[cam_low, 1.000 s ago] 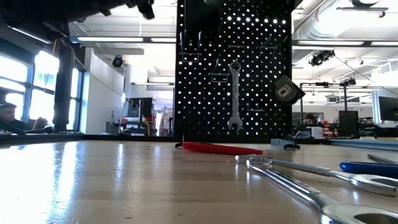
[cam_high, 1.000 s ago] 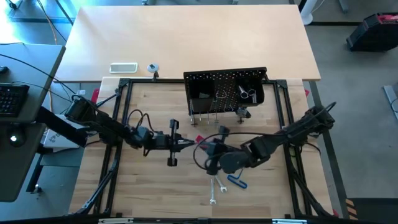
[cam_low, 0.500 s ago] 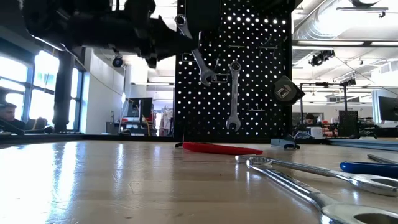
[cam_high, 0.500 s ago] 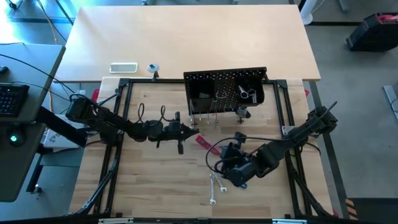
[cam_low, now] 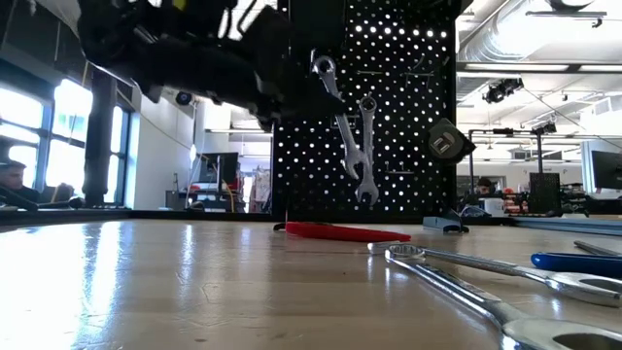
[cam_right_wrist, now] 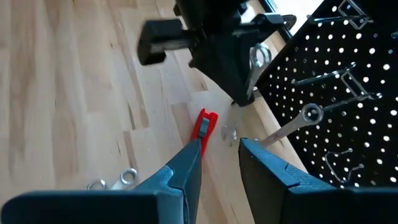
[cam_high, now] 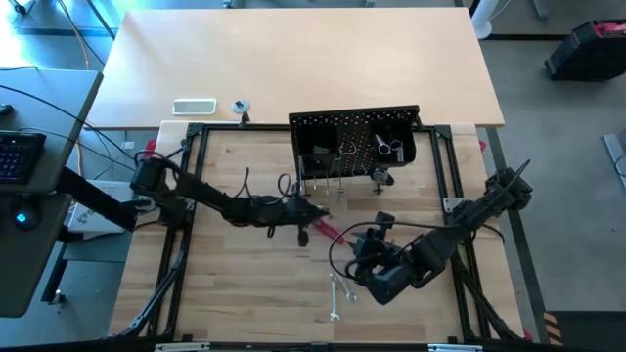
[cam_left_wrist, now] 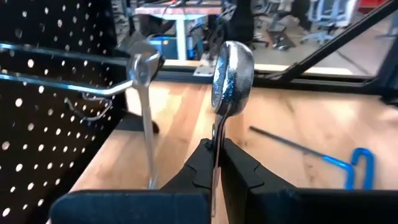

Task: Hang tools onto peg board
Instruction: Hang the wrench on the peg board

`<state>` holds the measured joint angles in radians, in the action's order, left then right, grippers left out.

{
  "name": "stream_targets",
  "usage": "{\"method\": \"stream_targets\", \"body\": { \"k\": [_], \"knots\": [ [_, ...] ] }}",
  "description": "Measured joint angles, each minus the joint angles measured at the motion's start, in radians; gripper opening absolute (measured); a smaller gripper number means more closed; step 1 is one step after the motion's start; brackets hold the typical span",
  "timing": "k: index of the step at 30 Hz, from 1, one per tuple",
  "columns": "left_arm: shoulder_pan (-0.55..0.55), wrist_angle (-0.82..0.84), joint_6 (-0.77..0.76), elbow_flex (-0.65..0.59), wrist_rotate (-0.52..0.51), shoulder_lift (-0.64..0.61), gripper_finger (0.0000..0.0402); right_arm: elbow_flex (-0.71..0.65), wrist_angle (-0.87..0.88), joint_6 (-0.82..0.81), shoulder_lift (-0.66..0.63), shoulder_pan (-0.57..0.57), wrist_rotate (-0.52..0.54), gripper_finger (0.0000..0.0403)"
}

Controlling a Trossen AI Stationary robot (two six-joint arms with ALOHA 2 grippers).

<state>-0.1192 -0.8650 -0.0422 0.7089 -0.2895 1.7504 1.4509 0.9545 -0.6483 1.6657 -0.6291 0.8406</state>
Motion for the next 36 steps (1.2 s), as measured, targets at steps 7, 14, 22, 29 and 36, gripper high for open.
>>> {"method": "stream_targets", "body": {
  "k": [7, 14, 22, 29, 36],
  "knots": [
    [0.014, 0.017, 0.000, 0.064, -0.027, 0.052, 0.0000, 0.000, 0.030, -0.010, 0.000, -0.033, 0.055, 0.0101],
    [0.026, 0.083, 0.001, 0.096, -0.089, 0.059, 0.0000, 0.000, 0.037, -0.010, 0.000, -0.041, 0.085, 0.0101],
    [0.031, 0.119, -0.043, 0.095, -0.117, 0.059, 0.0000, 0.000, 0.044, -0.007, 0.000, -0.041, 0.093, 0.0101],
    [0.038, 0.111, -0.054, 0.095, -0.139, 0.059, 0.0000, 0.000, 0.043, -0.007, 0.000, -0.041, 0.100, 0.0101],
    [0.050, 0.119, -0.078, 0.095, -0.150, 0.059, 0.0000, 0.000, 0.043, -0.007, 0.000, -0.041, 0.100, 0.0101]
  ]
}}
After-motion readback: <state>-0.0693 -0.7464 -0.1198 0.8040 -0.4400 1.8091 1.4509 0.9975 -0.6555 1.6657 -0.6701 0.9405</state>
